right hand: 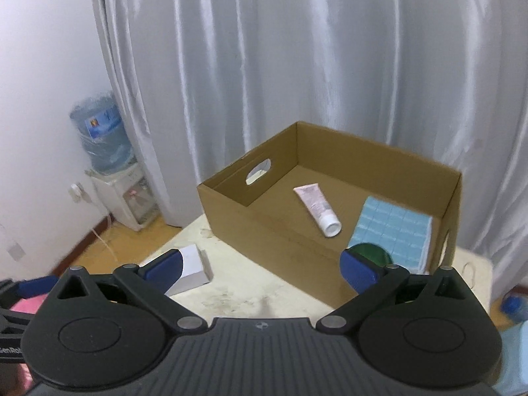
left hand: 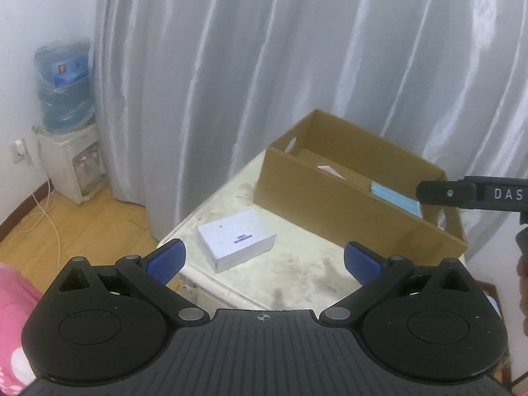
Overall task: Organize objects
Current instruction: 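Raise the right tool away from the box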
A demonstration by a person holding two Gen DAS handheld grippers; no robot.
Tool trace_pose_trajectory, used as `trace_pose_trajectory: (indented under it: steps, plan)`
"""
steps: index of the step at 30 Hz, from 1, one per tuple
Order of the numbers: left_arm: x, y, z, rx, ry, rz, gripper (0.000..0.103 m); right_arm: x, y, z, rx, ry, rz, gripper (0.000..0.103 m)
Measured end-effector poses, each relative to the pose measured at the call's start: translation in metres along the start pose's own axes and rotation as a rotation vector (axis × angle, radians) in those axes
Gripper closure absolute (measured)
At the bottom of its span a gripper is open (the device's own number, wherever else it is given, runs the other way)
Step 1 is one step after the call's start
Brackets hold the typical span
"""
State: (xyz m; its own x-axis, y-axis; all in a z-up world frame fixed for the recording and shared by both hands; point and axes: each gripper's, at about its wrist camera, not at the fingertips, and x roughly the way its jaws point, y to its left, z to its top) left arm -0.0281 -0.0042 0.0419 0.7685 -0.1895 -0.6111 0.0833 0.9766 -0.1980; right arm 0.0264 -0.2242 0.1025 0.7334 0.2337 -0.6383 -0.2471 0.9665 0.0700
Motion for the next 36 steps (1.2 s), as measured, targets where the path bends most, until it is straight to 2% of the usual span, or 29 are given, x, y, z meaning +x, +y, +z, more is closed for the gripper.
trace_pose_trajectory:
  steps: [6,15,18,26,36]
  plan:
    - [-0.001,0.011,-0.006,-0.001,-0.036,0.027,0.0,-0.006,0.021,0.003,-0.089,-0.068,-0.081,0.0]
    - [-0.006,0.024,-0.012,-0.001,-0.07,0.024,0.0,-0.012,0.048,0.001,-0.19,-0.11,-0.106,0.0]
    - [-0.007,0.027,-0.013,-0.01,-0.07,0.017,0.0,-0.01,0.054,0.001,-0.208,-0.115,-0.092,0.0]
    - [-0.006,0.037,-0.013,-0.017,-0.064,0.021,0.0,-0.004,0.057,0.003,-0.171,-0.078,0.018,0.0]
    - [-0.003,0.045,-0.015,-0.04,-0.033,0.003,0.0,0.002,0.059,0.004,-0.155,-0.066,0.078,0.0]
